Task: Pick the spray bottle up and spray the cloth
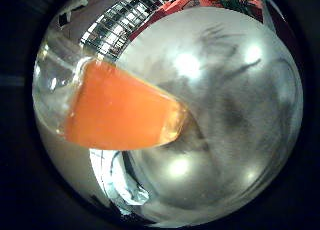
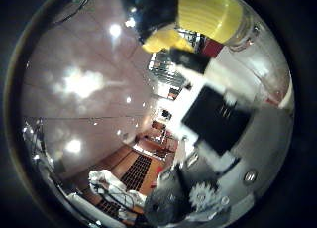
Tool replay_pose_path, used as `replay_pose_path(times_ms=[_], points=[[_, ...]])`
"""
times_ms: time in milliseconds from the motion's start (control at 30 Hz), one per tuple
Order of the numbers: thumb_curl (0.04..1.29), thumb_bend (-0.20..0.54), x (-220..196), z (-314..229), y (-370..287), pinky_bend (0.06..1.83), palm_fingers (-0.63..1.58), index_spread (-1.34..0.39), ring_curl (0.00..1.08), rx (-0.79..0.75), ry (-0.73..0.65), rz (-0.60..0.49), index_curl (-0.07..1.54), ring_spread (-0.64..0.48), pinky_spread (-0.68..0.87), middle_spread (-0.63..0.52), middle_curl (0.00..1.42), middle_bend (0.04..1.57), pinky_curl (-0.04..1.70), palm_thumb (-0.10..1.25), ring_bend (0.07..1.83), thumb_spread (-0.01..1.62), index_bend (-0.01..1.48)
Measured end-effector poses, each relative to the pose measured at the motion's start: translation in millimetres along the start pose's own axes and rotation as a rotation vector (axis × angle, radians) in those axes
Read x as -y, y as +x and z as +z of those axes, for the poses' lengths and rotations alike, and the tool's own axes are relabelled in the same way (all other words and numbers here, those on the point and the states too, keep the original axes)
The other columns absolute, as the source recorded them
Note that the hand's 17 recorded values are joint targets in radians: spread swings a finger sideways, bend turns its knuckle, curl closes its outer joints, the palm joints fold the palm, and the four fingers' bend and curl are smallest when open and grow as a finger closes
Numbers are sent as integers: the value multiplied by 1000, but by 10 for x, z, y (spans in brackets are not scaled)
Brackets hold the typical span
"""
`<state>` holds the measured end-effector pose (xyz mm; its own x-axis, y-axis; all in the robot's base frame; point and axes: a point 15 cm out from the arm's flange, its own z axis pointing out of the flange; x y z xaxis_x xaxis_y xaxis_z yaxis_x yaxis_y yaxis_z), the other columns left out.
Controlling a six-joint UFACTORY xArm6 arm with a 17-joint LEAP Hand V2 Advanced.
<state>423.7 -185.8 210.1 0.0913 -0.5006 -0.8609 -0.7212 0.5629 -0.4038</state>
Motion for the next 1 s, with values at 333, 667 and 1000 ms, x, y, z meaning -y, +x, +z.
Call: replay_pose_path(times_ms=[333,667,1000], points=[[524,-10,5,122,-127,1207,1258,-257,558,41,-13,29,774,-173,-257,-109,676,1189,595,1084,1286,941,952],[600,-10,95,81,-656,1293,1130,-193,654,73,-126,-39,801,-193,-168,-96,700,1372,859,1118,1419,991,1192],[670,-15,27,-411,-1285,1190,1124,-177,703,-197,-427,-265,758,-201,-150,-95,671,1417,1122,1129,1420,955,1237]])
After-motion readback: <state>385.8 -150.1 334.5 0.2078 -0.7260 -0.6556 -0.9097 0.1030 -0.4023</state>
